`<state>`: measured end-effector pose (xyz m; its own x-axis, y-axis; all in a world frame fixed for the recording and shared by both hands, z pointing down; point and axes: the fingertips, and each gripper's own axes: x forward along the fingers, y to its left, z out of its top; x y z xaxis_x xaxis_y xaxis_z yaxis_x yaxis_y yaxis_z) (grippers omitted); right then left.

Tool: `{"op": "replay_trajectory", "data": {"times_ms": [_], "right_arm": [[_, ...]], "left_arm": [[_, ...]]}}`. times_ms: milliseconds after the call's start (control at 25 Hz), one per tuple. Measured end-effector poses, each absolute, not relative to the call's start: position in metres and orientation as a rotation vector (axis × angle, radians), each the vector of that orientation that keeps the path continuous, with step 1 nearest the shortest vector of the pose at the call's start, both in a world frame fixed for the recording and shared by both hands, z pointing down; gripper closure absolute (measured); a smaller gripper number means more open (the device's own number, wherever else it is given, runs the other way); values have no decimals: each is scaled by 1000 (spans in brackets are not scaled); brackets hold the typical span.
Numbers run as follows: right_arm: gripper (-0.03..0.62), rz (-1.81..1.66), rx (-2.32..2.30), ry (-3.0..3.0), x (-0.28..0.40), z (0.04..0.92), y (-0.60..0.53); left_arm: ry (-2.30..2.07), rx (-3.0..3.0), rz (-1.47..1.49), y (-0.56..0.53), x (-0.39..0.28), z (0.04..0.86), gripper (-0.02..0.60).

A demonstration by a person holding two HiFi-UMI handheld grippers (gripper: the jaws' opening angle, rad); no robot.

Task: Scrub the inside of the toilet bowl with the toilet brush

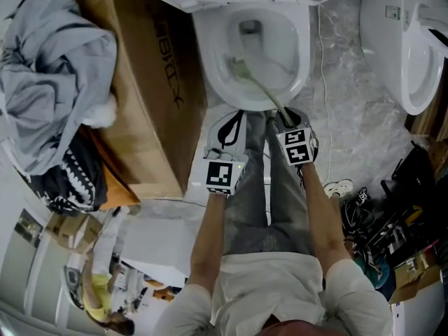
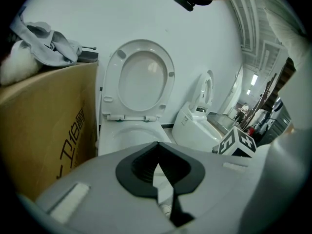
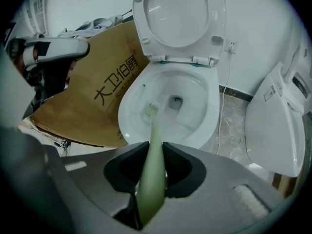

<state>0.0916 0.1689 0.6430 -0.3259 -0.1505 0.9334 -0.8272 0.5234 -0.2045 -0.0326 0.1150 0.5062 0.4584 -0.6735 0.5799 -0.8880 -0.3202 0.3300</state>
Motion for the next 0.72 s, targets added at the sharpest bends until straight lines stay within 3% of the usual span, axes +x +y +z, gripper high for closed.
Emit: {"op": "replay_trajectory", "data": {"times_ms": [720], "right_arm": [[505, 1084, 880, -1764, 69, 660, 145]], "left_arm": [[-1291, 2062, 443, 112, -35, 513, 561]]}}
